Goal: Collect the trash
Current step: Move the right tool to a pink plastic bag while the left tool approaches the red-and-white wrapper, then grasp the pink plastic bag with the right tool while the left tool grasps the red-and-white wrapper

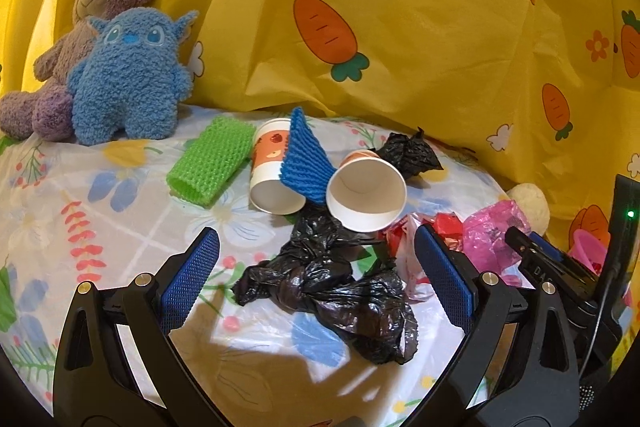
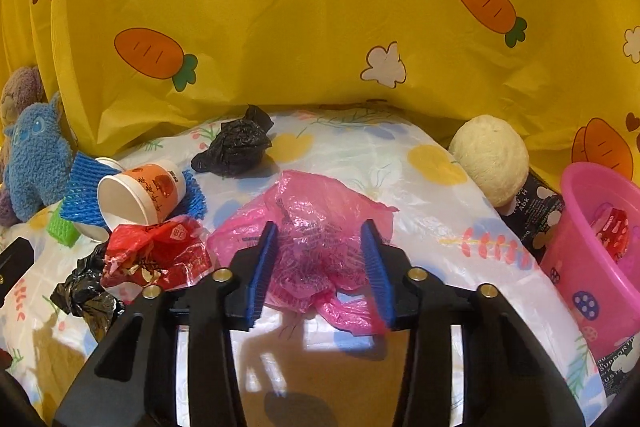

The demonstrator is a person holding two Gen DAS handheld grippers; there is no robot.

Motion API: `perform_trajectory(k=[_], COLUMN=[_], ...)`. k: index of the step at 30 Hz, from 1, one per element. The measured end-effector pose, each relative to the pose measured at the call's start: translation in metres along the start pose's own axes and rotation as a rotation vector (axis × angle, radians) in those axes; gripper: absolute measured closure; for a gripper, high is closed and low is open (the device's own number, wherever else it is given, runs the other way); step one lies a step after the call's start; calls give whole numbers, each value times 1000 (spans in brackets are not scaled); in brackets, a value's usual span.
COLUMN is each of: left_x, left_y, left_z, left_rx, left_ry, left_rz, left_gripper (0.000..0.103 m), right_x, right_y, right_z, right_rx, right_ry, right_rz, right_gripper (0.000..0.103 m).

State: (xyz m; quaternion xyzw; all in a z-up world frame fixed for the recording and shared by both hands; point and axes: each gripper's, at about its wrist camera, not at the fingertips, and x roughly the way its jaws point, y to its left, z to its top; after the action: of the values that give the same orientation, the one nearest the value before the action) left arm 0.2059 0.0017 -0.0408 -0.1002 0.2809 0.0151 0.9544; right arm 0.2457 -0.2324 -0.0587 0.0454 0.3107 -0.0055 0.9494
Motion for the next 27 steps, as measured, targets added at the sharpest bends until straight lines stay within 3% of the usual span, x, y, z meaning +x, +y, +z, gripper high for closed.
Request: perform_trajectory(k=[2, 5, 14, 24, 27], left_x=[3, 6, 6, 11, 19], left_y=[-6, -11, -30, -63, -74], left_z=[-2, -6, -10, -15, -12], left_rx=[15, 27, 67, 134, 144], left_ry=[12, 31, 54, 66, 79], left_rz=[-17, -40, -102, -153, -163], left_gripper=[8, 12, 29, 31, 37], right_x=[0, -6, -49, -84, -91], right_y=[1, -4, -27, -44, -45], right_z=[-2, -5, -14, -30, -33], right_rx=[-15, -11, 38, 75, 70], right_ry=[-1, -16, -109, -160, -168], right_rz=[-6, -5, -37, -33, -31], right_gripper=[86, 93, 94, 94, 94])
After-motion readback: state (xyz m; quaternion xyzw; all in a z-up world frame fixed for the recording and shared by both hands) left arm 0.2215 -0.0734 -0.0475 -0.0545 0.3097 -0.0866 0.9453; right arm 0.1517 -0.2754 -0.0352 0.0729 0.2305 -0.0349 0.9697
